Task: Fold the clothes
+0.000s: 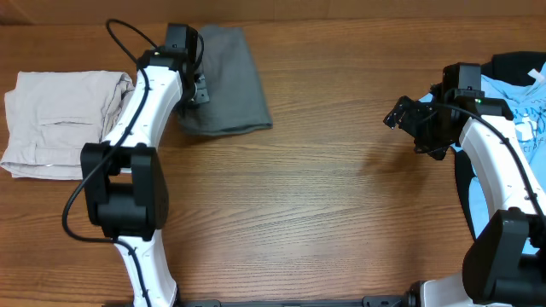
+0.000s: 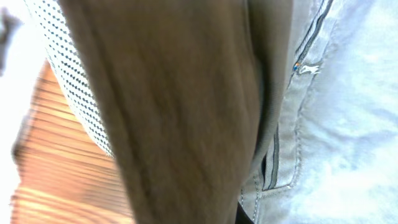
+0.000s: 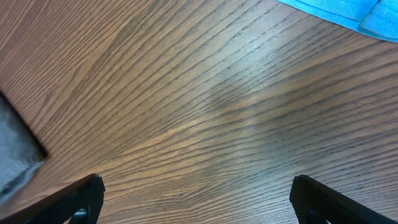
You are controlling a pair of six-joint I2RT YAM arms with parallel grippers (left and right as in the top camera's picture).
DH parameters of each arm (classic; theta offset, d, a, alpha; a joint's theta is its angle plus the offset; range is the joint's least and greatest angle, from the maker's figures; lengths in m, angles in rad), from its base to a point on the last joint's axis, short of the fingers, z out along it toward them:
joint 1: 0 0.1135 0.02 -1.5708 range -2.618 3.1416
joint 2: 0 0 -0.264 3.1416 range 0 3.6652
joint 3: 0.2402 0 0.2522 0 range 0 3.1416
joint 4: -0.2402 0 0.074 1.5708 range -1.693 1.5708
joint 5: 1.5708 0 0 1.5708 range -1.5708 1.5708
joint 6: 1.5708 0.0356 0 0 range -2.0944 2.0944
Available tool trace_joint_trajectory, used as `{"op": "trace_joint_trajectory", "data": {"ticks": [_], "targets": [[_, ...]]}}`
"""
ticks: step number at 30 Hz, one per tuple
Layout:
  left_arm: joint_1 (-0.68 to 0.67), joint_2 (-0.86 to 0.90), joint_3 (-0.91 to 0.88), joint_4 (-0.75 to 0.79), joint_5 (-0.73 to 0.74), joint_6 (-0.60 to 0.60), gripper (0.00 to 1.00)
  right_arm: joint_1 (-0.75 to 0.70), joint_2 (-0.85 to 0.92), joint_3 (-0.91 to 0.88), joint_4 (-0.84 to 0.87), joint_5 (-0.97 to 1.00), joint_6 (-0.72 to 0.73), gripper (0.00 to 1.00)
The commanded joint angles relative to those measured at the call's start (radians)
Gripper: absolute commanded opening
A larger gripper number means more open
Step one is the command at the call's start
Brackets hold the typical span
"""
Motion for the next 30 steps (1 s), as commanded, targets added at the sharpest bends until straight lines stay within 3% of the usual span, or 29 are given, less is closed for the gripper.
{"op": "trace_joint_trajectory", "data": {"ticks": [1,10,15,21,30], "targets": [[0.0,-0.114,0.039,0.031,-0.176,0.067,0.04,0.001,-0.005,0.007,0.005,0.007,-0.003,1.0],[0.001,-0.167,0.039,0.072,-0.193,0.06,0.04,0.001,-0.005,0.007,0.005,0.007,-0.003,1.0],[0.0,-0.166,0.038,0.026,-0.002,-0.026,0.04,0.001,-0.005,0.007,0.005,0.007,-0.003,1.0],[0.0,-0.117,0.026,-0.042,0.141,-0.214,0.04,0.001,-0.005,0.007,0.005,0.007,-0.003,1.0],[-0.013,0.05,-0.028,-0.04,0.317,-0.234,0.04,0.001,-0.005,0.007,0.005,0.007,-0.003,1.0]]}}
